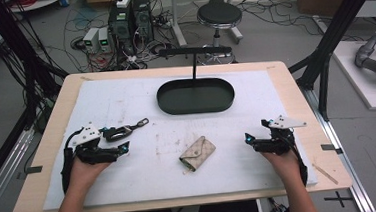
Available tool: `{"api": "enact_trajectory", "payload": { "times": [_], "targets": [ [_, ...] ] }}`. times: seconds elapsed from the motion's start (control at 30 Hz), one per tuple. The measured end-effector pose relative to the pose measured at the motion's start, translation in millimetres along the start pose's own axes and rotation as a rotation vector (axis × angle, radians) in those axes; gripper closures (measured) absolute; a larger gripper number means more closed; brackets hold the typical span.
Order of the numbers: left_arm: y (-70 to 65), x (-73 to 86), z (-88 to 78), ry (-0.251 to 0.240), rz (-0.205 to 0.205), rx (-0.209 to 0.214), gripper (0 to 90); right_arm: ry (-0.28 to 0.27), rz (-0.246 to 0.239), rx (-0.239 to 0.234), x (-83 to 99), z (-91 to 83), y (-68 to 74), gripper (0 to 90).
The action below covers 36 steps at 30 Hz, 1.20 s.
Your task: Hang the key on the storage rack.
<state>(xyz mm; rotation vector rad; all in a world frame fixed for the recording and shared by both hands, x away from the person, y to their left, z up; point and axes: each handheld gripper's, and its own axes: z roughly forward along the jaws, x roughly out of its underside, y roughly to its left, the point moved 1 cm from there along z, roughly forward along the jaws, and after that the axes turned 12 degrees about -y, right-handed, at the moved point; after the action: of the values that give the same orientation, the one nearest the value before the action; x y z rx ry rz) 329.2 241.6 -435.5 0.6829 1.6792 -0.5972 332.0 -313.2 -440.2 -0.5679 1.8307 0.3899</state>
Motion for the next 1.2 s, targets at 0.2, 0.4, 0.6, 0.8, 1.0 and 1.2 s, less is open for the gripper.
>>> {"api": "enact_trajectory", "payload": {
  "times": [0.2, 0.4, 0.6, 0.8, 1.0, 1.2],
  "targets": [
    [1.7, 0.9, 0.8, 0.006, -0.004, -0.001, 20.2, 0.000, 0.003, -0.001, 1.3, 1.5, -1.6, 14.8],
    [4.4, 2.7, 6.5, 0.016, 0.000, -0.014, 20.3, 0.023, -0.011, -0.032, 4.3, 5.9, 0.8, 14.8],
    [12.1, -3.4, 19.1, 0.043, -0.012, -0.007, 20.3, 0.038, -0.024, -0.051, 4.1, 7.7, 8.1, 14.8],
    [21.9, -14.4, 49.8, 0.115, 0.004, 0.015, 20.2, 0.028, -0.014, -0.049, 4.0, 6.8, 7.4, 14.8],
    [33.7, -17.1, 76.8, 0.199, 0.014, 0.007, 21.5, 0.020, 0.000, -0.036, 5.7, 2.6, 2.1, 14.8],
    [42.3, -4.0, 86.6, 0.246, -0.014, -0.022, 31.9, 0.022, 0.002, -0.037, 6.0, 3.0, 1.3, 14.8]
  ]
}}
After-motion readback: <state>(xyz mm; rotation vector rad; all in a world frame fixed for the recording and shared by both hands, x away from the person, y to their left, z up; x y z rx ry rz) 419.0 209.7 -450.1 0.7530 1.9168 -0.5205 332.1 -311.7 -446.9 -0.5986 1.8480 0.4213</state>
